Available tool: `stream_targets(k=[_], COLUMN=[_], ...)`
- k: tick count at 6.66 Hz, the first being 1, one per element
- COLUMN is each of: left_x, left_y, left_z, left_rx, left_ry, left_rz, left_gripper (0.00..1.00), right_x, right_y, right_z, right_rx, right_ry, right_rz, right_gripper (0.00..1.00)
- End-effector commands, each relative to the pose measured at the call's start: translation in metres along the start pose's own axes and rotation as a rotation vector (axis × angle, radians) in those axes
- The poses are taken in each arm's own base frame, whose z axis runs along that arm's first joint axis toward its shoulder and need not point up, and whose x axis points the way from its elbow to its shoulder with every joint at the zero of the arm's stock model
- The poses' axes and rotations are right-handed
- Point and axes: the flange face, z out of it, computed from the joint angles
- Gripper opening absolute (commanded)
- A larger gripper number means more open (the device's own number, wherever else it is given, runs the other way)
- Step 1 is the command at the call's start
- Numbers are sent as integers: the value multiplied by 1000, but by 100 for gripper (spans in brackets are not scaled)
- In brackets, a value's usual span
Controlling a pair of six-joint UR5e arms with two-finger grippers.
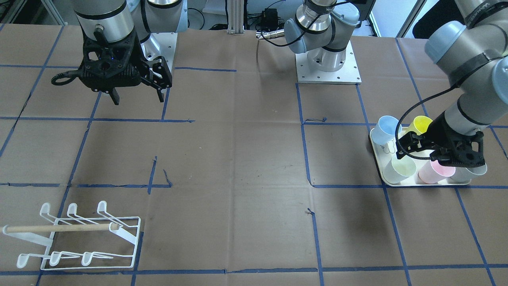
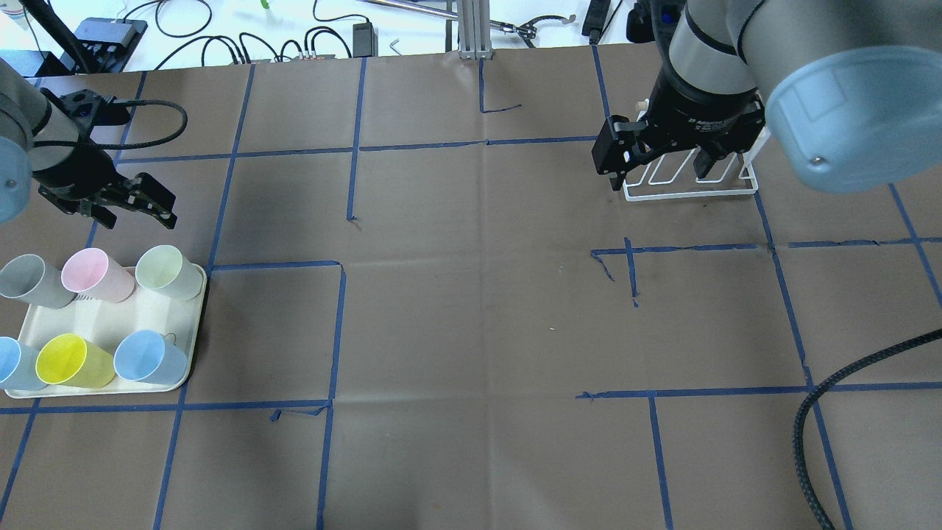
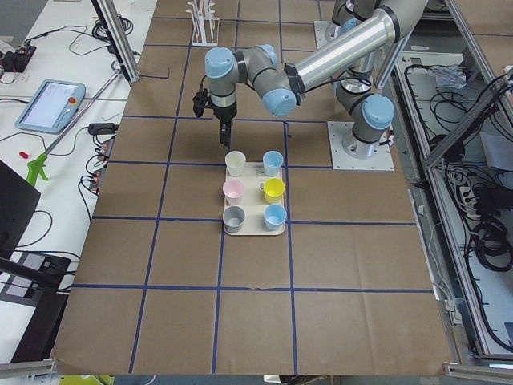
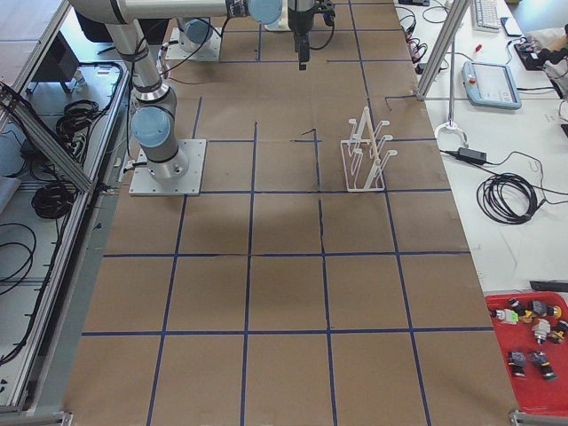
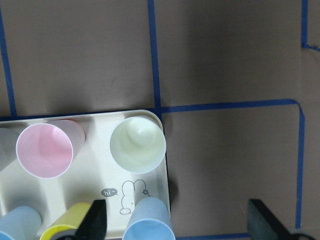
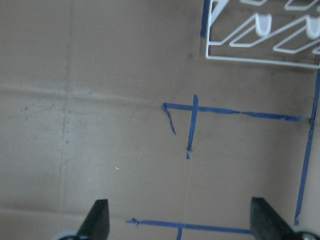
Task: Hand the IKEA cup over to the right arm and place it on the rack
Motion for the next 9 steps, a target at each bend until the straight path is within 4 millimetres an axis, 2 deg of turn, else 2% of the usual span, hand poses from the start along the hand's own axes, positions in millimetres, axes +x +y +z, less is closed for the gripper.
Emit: stream_targets(k=[1,2,4,6,7,8,9], left_x=[7,10,11,9,9,8,7], left_y=[14,19,22,20,19,19,19], left_z=[57,66,71,78,78,78,78], left_rx=[10,5,-19,-29,-28,-25,-28], left_ry=[-10,-9,-3,2,3,2,0], left_rz=[-2,2,7,6,7,7,6], left_gripper=[100,100,100,100,100,94,76], right_x=[-6,-13,-14,-16,-25,-31,-33], right_y=[-16,-18,-15,3,8,17,30], right_z=[15,22,36,54,53,67,80], right_rx=[190,252,449,566,622,586,548], right_ry=[-44,-116,-211,-306,-444,-542,-609], right_rz=[31,97,390,528,562,658,789], right_gripper=[100,100,100,100,100,100,100])
